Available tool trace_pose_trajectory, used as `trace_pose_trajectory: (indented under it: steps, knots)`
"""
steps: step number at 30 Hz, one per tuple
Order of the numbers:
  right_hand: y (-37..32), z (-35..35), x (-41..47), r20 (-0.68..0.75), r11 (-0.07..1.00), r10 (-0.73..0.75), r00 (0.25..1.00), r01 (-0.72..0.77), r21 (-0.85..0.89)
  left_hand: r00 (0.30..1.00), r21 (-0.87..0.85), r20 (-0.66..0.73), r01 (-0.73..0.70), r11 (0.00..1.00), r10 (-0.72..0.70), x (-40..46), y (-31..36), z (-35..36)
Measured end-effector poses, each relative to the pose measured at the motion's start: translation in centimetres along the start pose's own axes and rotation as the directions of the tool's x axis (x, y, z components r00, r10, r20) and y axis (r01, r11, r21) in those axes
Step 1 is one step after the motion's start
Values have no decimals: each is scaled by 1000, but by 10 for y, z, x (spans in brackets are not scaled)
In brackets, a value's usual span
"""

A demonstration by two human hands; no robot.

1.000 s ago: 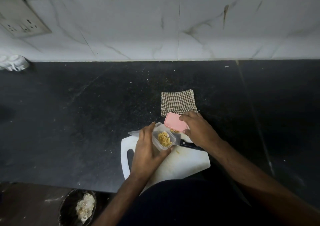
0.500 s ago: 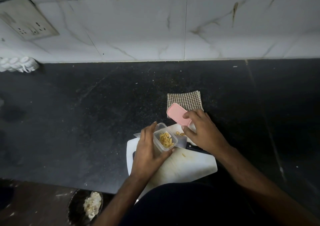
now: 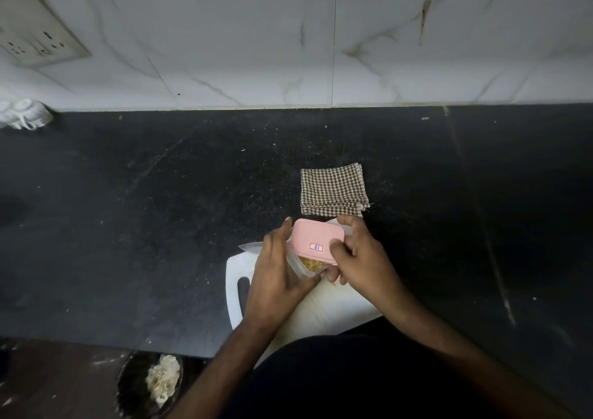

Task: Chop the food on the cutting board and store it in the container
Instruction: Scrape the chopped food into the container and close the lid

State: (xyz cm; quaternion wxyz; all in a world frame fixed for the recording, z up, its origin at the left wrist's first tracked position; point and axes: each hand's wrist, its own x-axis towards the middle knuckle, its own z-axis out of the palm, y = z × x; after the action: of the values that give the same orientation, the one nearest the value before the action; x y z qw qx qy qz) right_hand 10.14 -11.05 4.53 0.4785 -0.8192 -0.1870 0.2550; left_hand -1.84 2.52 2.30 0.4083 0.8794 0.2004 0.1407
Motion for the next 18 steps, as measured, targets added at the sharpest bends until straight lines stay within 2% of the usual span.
trace_pose_trajectory:
  steps: [2, 5, 7, 11, 14, 18]
  knots:
    - [0, 1, -1, 14, 998, 36, 999, -36, -55, 1000, 11, 17, -15, 1000, 14, 0, 1, 1]
    - [3, 0, 0, -54, 982, -13, 998, 3, -190, 999, -8, -10, -31, 999, 31, 0, 2, -1]
    - [2, 1, 1, -47, 979, -19, 999, 9, -203, 998, -11, -33, -46, 999, 45, 0, -1, -3]
    - [-3, 4, -5, 5, 989, 15, 1000, -14, -150, 998, 6, -55, -21, 1000, 22, -1, -3, -5]
    - [-6, 2, -4, -42, 999, 19, 999, -21, -50, 999, 9, -37, -11, 1000, 12, -3, -2, -3]
    - [-8, 1, 1, -15, 990, 120, 993, -119, 76, 1000, -2, -7, -16, 1000, 16, -4, 1, -1]
